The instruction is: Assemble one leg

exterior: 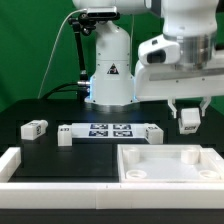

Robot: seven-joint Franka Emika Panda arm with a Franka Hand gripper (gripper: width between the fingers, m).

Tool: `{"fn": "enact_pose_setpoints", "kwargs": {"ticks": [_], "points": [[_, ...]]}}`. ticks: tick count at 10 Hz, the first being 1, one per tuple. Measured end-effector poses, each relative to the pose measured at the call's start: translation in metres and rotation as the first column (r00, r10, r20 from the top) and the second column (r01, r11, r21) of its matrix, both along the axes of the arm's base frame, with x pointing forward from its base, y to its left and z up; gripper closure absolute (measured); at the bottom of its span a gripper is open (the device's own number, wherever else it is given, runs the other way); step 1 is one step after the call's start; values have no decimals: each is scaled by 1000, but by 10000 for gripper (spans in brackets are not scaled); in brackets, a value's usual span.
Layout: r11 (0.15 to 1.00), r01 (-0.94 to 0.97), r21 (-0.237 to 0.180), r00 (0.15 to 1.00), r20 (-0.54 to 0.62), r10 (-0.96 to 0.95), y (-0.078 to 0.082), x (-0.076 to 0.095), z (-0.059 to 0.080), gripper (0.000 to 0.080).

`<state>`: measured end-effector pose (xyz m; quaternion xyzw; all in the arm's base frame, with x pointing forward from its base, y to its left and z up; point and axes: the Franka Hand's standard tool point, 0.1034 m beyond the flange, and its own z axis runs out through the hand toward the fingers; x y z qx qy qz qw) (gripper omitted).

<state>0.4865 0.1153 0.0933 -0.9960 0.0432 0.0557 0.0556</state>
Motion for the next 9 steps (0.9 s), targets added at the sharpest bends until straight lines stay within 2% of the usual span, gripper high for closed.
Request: {"fn": "enact_pose_setpoints", "kwargs": {"ticks": [2, 3, 5, 7, 8, 9], "points": [[1000, 7, 0, 989, 146, -7, -3, 21, 17, 509], [1000, 11, 2, 974, 228, -11, -2, 26, 21, 509], [1000, 16, 6, 917, 399, -17, 2, 26, 20, 509], [1000, -20, -5, 900, 436, 20, 5, 24, 16, 509], [998, -61, -18, 896, 440, 63, 6, 30, 16, 509], [995, -94, -28, 885, 456, 97, 6, 46, 25, 509]]}}
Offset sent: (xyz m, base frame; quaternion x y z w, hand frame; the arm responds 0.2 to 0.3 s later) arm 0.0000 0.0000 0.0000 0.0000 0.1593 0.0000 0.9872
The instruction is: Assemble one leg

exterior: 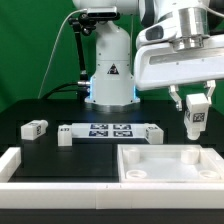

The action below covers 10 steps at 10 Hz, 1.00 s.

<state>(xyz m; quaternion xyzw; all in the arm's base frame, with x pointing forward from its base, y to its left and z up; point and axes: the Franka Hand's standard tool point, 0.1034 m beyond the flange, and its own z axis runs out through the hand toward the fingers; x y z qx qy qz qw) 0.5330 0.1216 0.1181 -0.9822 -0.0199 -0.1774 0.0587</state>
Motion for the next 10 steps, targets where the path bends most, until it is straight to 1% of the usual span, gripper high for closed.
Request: {"fn": "enact_pose_setpoints", "kwargs": {"ticks": [1, 2, 3, 6, 7, 8, 9, 10], "points": [[998, -59, -23, 998, 34, 60, -2, 18, 5, 509], [996, -87, -37, 994, 56, 89, -6, 29, 5, 509], [996, -83, -33, 995, 48, 84, -4, 25, 3, 509], [996, -86, -34, 995, 48, 88, -4, 24, 2, 509], [996, -82, -38, 992, 91, 85, -5, 28, 3, 509], [995, -92, -41, 992, 81, 95, -4, 30, 0, 509], [994, -100, -43, 990, 92, 103, -3, 41, 3, 509], [994, -103, -49, 982, 154, 109, -1, 55, 3, 509]]}}
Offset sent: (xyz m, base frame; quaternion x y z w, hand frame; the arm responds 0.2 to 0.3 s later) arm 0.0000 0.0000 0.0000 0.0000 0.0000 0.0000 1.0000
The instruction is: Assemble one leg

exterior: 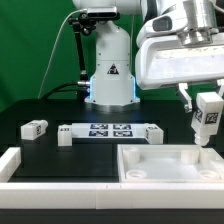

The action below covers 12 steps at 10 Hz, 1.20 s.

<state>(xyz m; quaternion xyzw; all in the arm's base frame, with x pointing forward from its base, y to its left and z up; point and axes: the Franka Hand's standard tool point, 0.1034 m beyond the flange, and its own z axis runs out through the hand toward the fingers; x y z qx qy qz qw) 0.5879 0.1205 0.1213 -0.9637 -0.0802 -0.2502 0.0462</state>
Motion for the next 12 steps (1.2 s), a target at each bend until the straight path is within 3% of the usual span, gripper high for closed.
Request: {"fn": "enact_pose_setpoints", "kwargs": {"ticks": [4, 8, 12], "points": [[1000, -5, 0, 1000, 14, 5, 1, 24, -16, 509], [1000, 3, -4, 1000, 31, -3, -5, 21, -31, 509], [1000, 7, -2, 999, 51, -7, -5, 23, -35, 509]]}}
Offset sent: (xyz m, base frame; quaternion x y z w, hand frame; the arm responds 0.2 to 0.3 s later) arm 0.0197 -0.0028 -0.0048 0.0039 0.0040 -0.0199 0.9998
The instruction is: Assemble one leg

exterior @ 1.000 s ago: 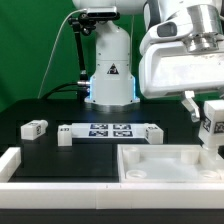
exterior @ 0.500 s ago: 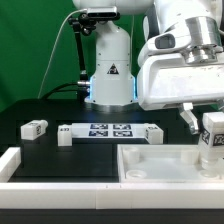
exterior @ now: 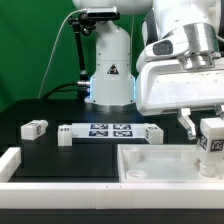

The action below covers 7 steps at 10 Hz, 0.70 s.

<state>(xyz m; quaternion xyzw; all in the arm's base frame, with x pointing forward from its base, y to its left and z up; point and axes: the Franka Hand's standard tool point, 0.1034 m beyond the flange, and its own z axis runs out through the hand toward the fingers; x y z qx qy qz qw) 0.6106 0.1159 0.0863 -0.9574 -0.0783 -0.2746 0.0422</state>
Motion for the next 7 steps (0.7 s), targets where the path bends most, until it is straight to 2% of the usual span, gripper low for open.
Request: {"fn": "enact_pose_setpoints", "kwargs": {"ticks": [5, 7], "points": [[1000, 3, 0, 1000, 25, -3, 1, -5, -16, 509], [1000, 8, -2, 999, 32, -7, -2, -5, -16, 509]]}}
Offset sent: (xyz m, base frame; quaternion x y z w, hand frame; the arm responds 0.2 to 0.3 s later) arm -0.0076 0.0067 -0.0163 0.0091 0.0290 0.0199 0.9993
